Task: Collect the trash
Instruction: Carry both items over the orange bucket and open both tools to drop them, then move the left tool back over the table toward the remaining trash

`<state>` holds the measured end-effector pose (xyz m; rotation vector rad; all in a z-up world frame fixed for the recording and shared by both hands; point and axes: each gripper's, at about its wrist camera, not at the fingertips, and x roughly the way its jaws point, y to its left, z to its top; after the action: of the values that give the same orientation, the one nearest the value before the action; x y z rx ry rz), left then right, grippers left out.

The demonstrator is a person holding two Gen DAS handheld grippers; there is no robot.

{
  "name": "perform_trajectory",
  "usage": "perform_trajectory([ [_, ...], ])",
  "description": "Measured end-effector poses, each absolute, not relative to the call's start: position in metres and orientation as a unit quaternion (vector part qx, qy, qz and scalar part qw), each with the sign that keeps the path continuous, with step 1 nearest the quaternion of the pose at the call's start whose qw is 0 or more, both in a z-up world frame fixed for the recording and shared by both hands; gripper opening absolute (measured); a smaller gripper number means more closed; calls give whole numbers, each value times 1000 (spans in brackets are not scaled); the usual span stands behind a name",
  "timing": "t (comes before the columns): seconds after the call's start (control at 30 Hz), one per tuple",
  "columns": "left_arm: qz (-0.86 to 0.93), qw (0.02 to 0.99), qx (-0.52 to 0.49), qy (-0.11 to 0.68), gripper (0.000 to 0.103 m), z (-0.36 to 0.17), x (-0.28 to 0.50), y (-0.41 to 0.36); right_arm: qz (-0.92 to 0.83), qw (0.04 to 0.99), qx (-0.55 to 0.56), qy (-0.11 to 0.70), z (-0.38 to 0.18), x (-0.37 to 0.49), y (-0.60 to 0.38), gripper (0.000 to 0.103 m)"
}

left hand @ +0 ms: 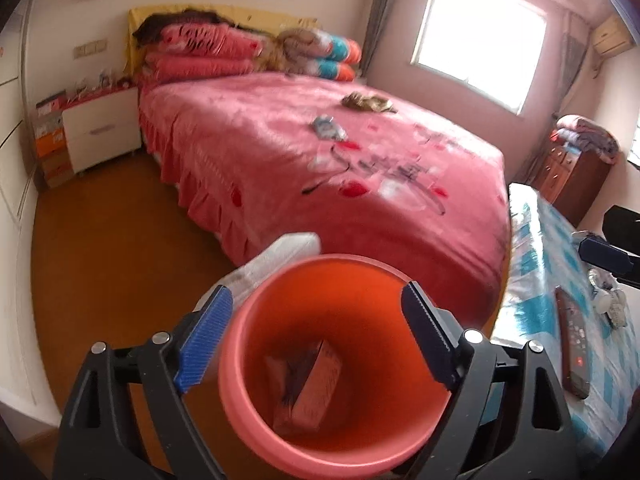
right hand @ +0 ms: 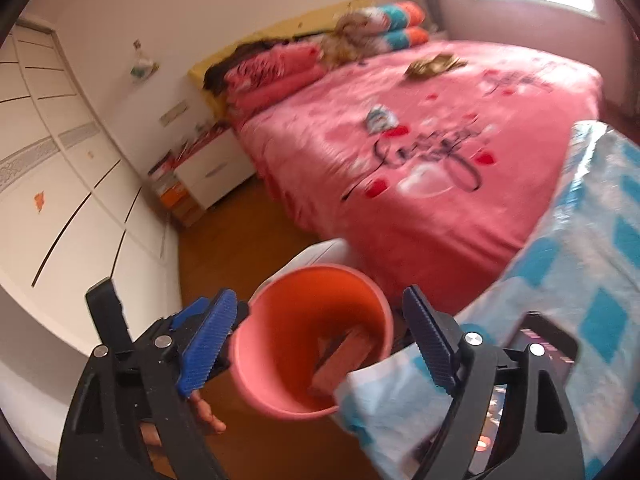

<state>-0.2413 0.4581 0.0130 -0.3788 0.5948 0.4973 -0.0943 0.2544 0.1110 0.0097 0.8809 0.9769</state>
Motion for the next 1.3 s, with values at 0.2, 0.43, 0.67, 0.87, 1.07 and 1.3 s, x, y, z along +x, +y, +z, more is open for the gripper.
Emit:
perform_trajectory([
  [0.2,221,918,-163,286,88,28,-234,440,424,825,-4,373,121,-105,221,91],
  [0.43,208,919,-124,311,88,46,-220,409,400,847,17,350,123,-110,177,94],
  [0.67,169,931,-100,306,88,64,-206,371,369,864,43,339,114,-109,133,94],
  [0.87,140,937,-81,311,88,71,-191,338,336,878,65,334,105,-101,94,94],
  [1.07,114,935,-71,329,88,74,-175,308,306,884,102,339,97,-90,55,95],
  [1.3,81,933,-55,347,88,76,-159,274,272,890,140,338,90,-77,11,95],
])
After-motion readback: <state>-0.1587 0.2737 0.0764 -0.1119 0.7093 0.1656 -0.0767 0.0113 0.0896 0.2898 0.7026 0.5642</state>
